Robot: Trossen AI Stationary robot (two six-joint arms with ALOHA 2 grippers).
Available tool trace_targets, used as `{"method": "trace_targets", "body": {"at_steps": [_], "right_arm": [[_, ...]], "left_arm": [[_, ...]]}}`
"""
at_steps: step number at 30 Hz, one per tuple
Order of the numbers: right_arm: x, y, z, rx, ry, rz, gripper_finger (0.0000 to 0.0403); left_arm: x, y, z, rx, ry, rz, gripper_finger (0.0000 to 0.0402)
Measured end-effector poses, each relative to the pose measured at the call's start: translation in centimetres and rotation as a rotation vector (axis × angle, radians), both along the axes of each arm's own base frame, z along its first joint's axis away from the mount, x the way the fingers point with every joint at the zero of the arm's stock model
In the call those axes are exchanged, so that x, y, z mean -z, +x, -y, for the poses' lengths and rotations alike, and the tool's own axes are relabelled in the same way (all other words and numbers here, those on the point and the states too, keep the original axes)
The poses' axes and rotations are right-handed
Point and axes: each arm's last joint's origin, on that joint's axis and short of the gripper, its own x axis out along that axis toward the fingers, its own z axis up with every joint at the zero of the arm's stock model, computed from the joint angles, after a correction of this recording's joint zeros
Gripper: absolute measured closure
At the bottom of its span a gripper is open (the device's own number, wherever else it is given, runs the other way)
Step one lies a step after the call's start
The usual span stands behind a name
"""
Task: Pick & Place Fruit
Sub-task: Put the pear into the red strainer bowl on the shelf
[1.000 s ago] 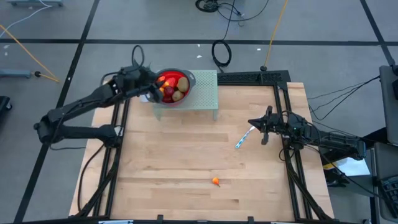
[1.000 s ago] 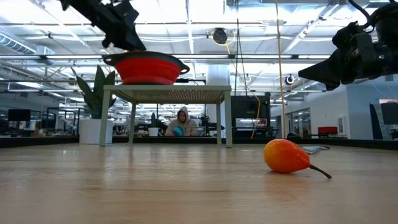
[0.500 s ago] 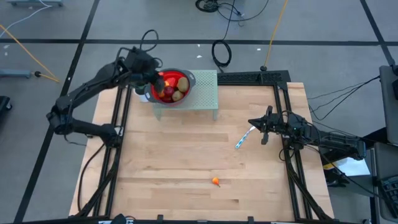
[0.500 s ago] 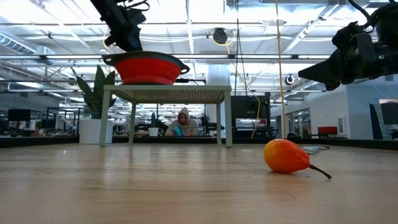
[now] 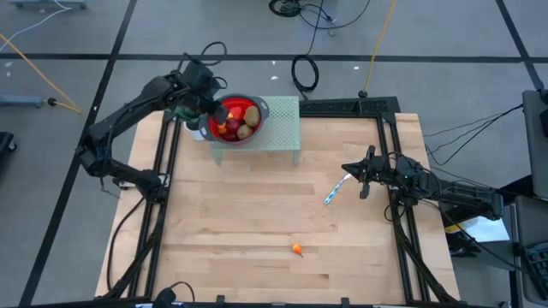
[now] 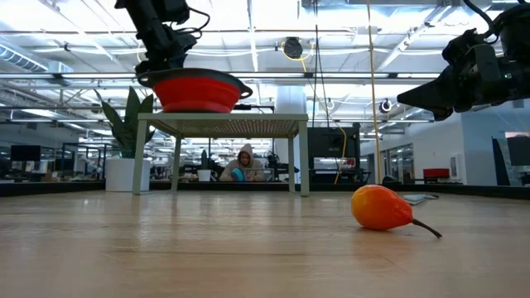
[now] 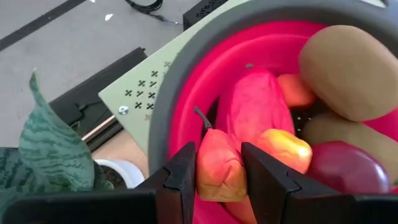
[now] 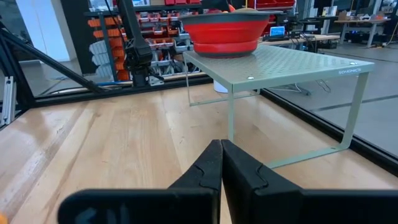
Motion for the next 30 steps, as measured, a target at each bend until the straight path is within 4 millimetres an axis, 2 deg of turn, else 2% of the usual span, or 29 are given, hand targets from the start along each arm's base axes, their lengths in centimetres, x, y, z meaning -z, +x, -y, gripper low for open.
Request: {"method": "trace_targets", "body": {"at_steps": [16,30], "right_arm": [[0.01,0.0,0.0,0.0,0.0,-0.001,0.0403],[0.01,0.0,0.0,0.0,0.0,-0.001,0.0403]], "left_arm": [[0.11,-0.06,0.2,0.004,-0.008,-0.022,0.0287],[0.09,-0.04,0.17,-0.002,-0.008,-0.016,0.0219]]}}
